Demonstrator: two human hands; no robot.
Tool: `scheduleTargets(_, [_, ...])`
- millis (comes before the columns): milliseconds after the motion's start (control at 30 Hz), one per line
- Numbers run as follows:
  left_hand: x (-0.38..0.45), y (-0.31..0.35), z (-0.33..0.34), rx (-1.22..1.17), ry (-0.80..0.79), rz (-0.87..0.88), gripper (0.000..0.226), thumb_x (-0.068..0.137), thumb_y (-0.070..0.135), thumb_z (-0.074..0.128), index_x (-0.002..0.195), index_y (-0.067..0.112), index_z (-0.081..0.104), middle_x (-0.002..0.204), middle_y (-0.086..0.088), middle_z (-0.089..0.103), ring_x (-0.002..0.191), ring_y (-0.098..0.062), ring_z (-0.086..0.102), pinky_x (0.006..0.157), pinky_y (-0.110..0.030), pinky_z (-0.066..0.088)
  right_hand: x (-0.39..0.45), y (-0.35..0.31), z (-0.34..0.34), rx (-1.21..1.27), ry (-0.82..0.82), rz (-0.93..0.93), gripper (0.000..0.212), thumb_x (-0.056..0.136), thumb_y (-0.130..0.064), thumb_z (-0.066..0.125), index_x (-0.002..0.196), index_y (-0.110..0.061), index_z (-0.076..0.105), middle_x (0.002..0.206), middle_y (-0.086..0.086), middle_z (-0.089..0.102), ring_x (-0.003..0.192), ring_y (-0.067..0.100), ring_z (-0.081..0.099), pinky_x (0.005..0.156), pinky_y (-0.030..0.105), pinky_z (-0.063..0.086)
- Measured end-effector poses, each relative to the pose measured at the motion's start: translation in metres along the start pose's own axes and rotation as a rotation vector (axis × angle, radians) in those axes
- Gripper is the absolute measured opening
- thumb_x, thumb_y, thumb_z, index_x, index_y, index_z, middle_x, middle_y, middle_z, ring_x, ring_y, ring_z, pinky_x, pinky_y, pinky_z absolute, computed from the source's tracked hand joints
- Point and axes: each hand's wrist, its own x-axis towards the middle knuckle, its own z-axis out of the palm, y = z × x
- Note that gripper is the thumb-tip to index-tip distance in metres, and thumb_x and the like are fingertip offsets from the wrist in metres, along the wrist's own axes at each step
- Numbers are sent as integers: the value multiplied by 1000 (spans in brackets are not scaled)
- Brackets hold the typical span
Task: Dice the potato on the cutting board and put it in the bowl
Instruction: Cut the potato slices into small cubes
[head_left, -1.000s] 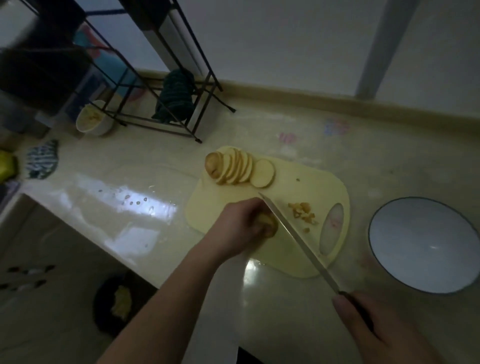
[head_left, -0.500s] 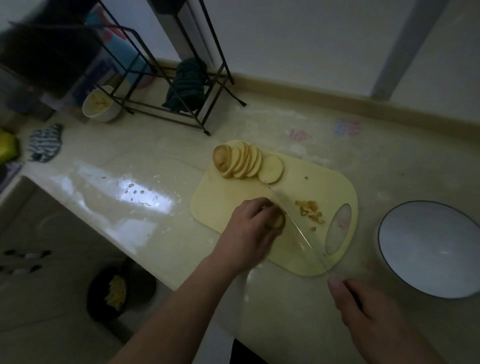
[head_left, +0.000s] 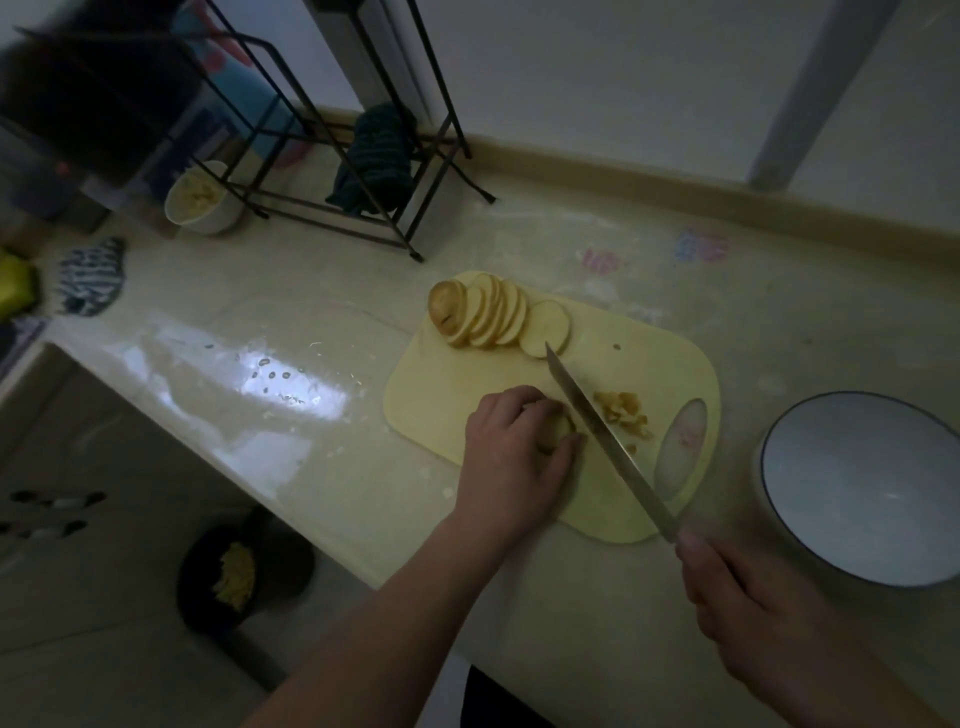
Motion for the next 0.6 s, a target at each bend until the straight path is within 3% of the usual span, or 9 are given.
scheduleTargets(100, [7,5,3,48,11,-3,31,83,34,62,100,12,76,103,-4,67,93,-26,60,80,-39,49,-1,5,-3,-26,49,-29,72,76,-80,29,61,-12,47,44,-2,43,39,6,39,55,27,32])
scheduleTargets(267, [15,14,4,149,-5,18,26,83,34,57,86,18,77,96,3,68,92,-27,57,79,-35,33,-6,9,-7,-10,60,-37,94,54,-99,25,69,-9,46,45,0,41,39,6,38,50,26,31])
scheduleTargets(433, [17,17,8,240,-44,79,26,87,34,53,84,21,76,89,7,70,90,-25,59,79,-37,27,-13,11,-9,87,85,-36,63,76,-78,34,62,-20,51,43,-3,44,38,4,39,53,26,31])
scheduleTargets(600, [21,30,12,133,-50,12,16,90,26,63,103,22,72,86,8,72,92,-20,58,83,-39,25,-17,10,-13,100,90,-29,71,65,-87,32,66,-19,50,46,-2,40,43,10,39,47,25,31])
